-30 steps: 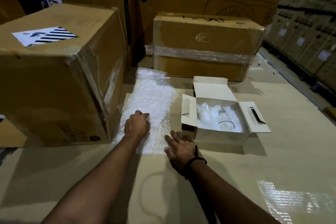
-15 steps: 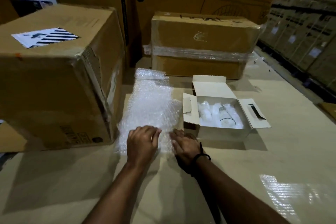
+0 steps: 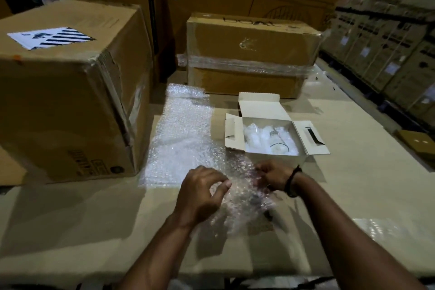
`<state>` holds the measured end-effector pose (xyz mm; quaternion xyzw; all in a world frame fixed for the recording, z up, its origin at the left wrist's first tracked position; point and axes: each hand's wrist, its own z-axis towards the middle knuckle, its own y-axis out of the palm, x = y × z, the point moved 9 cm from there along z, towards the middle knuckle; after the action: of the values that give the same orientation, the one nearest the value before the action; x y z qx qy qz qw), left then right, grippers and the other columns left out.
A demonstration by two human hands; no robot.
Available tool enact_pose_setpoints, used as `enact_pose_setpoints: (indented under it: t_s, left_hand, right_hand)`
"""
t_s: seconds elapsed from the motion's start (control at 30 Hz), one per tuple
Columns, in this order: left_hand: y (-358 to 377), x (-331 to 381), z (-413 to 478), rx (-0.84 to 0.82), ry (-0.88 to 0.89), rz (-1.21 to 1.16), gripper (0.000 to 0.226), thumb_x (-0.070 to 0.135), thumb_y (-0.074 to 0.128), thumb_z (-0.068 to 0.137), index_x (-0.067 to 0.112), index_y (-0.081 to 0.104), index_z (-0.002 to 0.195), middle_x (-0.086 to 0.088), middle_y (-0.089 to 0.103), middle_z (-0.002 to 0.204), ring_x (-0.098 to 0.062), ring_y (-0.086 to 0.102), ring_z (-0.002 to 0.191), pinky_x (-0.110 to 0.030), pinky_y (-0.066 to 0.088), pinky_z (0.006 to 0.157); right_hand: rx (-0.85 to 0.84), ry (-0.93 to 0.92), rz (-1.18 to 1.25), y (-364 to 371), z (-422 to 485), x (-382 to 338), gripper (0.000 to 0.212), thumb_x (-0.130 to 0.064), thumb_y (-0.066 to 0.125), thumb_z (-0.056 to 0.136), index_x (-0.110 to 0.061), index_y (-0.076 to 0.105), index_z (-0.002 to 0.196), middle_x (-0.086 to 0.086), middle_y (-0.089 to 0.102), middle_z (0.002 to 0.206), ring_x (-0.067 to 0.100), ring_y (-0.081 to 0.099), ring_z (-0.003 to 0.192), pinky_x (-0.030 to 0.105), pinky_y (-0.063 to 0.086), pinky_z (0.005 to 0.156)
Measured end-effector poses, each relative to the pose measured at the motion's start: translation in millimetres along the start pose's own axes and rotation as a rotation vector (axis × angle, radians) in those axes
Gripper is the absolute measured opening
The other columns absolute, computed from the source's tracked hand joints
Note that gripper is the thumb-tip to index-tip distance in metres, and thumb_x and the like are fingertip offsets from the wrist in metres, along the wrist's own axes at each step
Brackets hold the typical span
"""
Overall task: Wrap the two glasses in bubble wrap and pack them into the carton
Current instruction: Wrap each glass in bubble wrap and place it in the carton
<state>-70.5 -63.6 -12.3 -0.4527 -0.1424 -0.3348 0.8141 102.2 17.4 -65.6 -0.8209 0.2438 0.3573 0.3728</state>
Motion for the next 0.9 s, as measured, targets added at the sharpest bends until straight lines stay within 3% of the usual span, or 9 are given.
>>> enact_pose_setpoints:
  t_s: [0.07, 0.17, 0.27, 0.37, 0.43, 0.57, 0.67, 0.77, 0.9]
  left_hand:
    - [12.8, 6.0, 2.6, -0.051, 0.008, 0.013, 0.025, 0.044, 0.055, 0.085, 0.028, 0.075, 0.09, 0.015, 0.069, 0.1, -0.009, 0.058, 0.098, -0.029, 0.035, 0.085]
    - [49.8, 26.5, 0.5, -0.198, 0.046, 0.095, 0.037, 0.048, 0.051, 0.086, 0.033, 0.07, 0.114, 0.011, 0.063, 0.127, -0.016, 0.051, 0.121, -0.03, 0.025, 0.098]
    - [100.4, 40.2, -12.1, -0.456, -0.05, 0.246, 0.053, 0.056, 0.042, 0.093, 0.039, 0.043, 0.143, 0.01, 0.032, 0.156, -0.017, 0.023, 0.145, -0.037, 0.011, 0.113]
    - [132.2, 42.4, -31.2, -0.647, -0.183, 0.339, 0.057, 0.056, 0.037, 0.097, 0.038, 0.028, 0.15, 0.005, 0.013, 0.163, -0.018, 0.006, 0.15, -0.045, 0.002, 0.119]
    - [140.9, 43.4, -37.7, -0.679, -0.235, 0.356, 0.058, 0.057, 0.034, 0.098, 0.038, 0.023, 0.152, 0.005, 0.007, 0.164, -0.019, 0.001, 0.15, -0.048, -0.001, 0.12]
    - [137.6, 36.6, -41.6, -0.628, -0.314, 0.394, 0.062, 0.062, 0.03, 0.097, 0.039, 0.019, 0.152, 0.005, 0.002, 0.163, -0.02, -0.004, 0.15, -0.05, -0.005, 0.118]
    - [107.5, 32.4, -40.8, -0.354, -0.412, 0.453, 0.065, 0.066, 0.035, 0.09, 0.034, 0.037, 0.147, 0.001, 0.028, 0.158, -0.024, 0.021, 0.145, -0.048, 0.013, 0.111]
    - [68.3, 24.9, -53.9, -0.136, -0.632, 0.583, 0.064, 0.067, 0.049, 0.082, 0.027, 0.053, 0.133, -0.006, 0.051, 0.137, -0.03, 0.04, 0.125, -0.045, 0.026, 0.097]
    - [45.3, 15.6, -80.6, -0.192, -0.897, 0.699, 0.07, 0.082, 0.048, 0.073, 0.027, 0.058, 0.114, -0.011, 0.053, 0.123, -0.032, 0.042, 0.113, -0.044, 0.029, 0.09]
  right_hand:
    - [-0.075, 0.068, -0.087, -23.2, -12.6, 16.8, 0.038, 0.016, 0.042, 0.087, -0.013, 0.061, 0.073, 0.003, 0.061, 0.06, 0.014, 0.059, 0.054, 0.025, 0.05, 0.051]
    - [-0.162, 0.15, -0.323, -53.6, -24.2, 43.0, 0.052, 0.019, 0.035, 0.081, -0.012, 0.071, 0.1, -0.003, 0.062, 0.051, 0.012, 0.06, 0.049, 0.029, 0.053, 0.054]
    - [-0.149, 0.191, -0.666, -78.7, -24.5, 59.8, 0.046, 0.007, 0.045, 0.085, -0.019, 0.07, 0.113, -0.01, 0.067, 0.061, 0.01, 0.062, 0.058, 0.03, 0.056, 0.063]
    - [0.073, 0.114, -0.897, -102.0, -16.1, 61.8, 0.039, -0.002, 0.059, 0.083, -0.017, 0.066, 0.119, 0.003, 0.069, 0.109, 0.019, 0.064, 0.1, 0.029, 0.051, 0.087]
    - [0.264, 0.069, -0.89, -114.0, -23.4, 61.9, 0.037, -0.005, 0.057, 0.084, -0.023, 0.066, 0.115, 0.003, 0.066, 0.111, 0.022, 0.062, 0.104, 0.031, 0.051, 0.089]
    - [0.561, -0.27, -0.953, -97.0, -51.1, 42.7, 0.027, -0.028, 0.054, 0.091, -0.025, 0.064, 0.115, 0.003, 0.064, 0.117, 0.025, 0.06, 0.106, 0.034, 0.049, 0.087]
    - [0.371, -0.234, -0.898, -51.1, -52.7, 72.7, 0.06, -0.053, 0.039, 0.092, -0.024, 0.036, 0.145, 0.004, 0.033, 0.153, 0.023, 0.033, 0.138, 0.039, 0.027, 0.112]
    - [0.258, -0.143, -0.913, -31.1, -48.3, 109.2, 0.067, -0.058, 0.022, 0.095, -0.026, 0.007, 0.152, -0.003, 0.001, 0.161, 0.015, -0.001, 0.147, 0.041, 0.0, 0.118]
    - [0.26, -0.151, -0.85, -33.8, -42.9, 118.4, 0.066, -0.058, 0.025, 0.095, -0.028, 0.009, 0.152, -0.004, 0.001, 0.161, 0.014, -0.002, 0.147, 0.042, -0.004, 0.118]
